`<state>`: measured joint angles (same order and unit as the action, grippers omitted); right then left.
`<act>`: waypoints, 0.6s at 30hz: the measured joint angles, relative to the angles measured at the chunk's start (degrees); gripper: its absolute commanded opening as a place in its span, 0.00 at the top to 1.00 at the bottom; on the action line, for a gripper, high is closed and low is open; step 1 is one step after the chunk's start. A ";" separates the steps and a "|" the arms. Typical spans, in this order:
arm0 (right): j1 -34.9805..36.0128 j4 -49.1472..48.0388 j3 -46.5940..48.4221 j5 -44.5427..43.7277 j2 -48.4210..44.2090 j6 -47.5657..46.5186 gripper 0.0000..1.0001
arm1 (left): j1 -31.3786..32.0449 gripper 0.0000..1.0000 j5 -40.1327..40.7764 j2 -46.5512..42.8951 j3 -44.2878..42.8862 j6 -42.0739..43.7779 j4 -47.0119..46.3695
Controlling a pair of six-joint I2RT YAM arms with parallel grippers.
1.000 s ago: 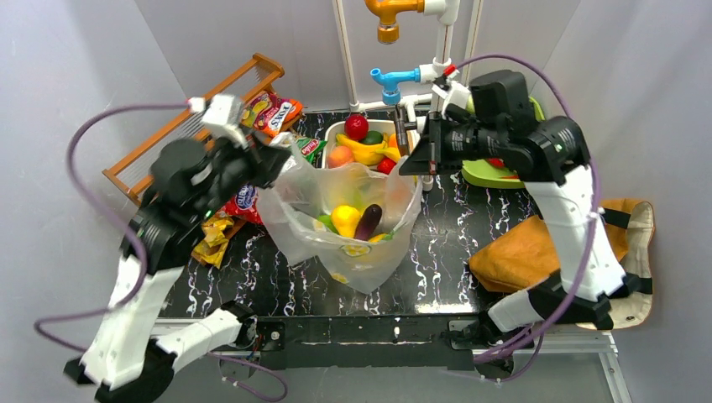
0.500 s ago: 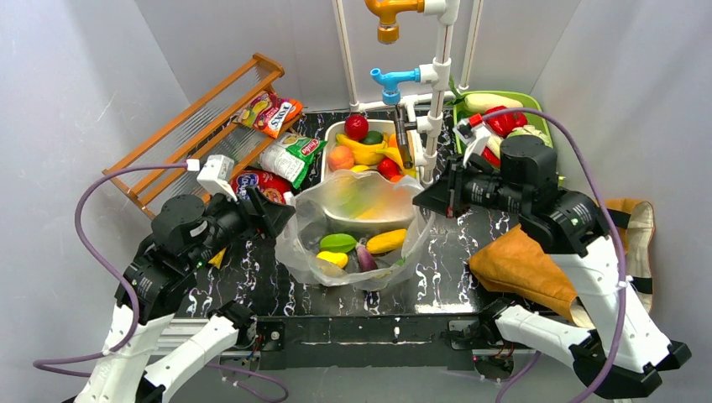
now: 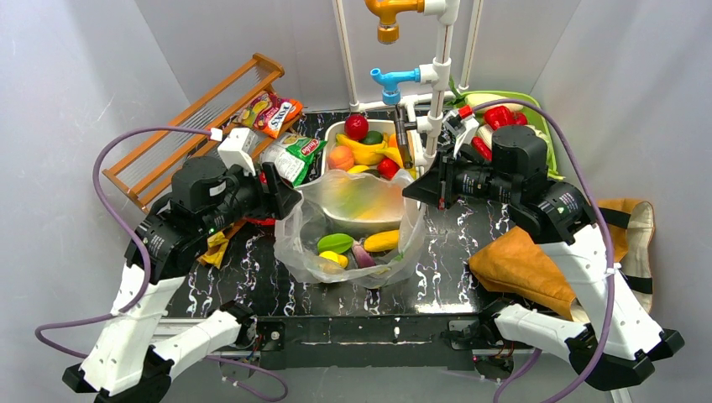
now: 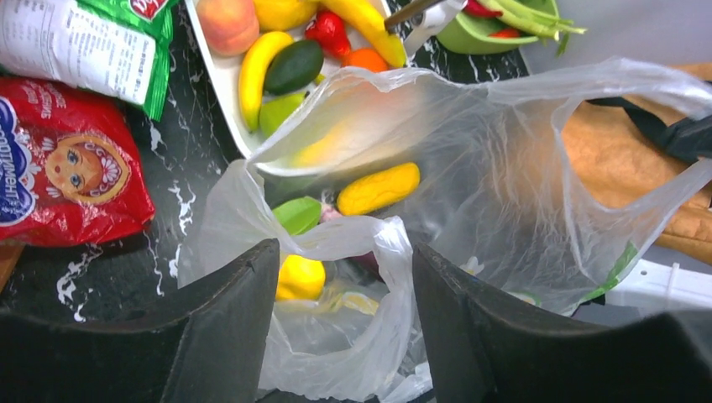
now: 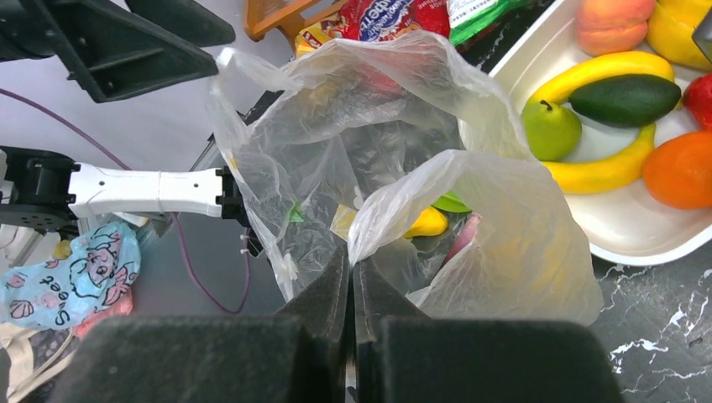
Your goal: Place the mixed food into the grocery bags and tie them
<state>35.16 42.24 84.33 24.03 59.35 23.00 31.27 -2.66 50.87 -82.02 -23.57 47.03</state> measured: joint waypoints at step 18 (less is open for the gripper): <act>1.90 -9.97 -4.63 14.58 4.98 -6.80 0.99 | 0.00 0.40 4.09 -8.09 -7.58 -0.55 15.41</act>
<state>37.06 32.27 79.70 38.61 64.34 16.21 31.27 1.43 42.78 -89.60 -24.12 62.43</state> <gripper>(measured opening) 0.036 0.630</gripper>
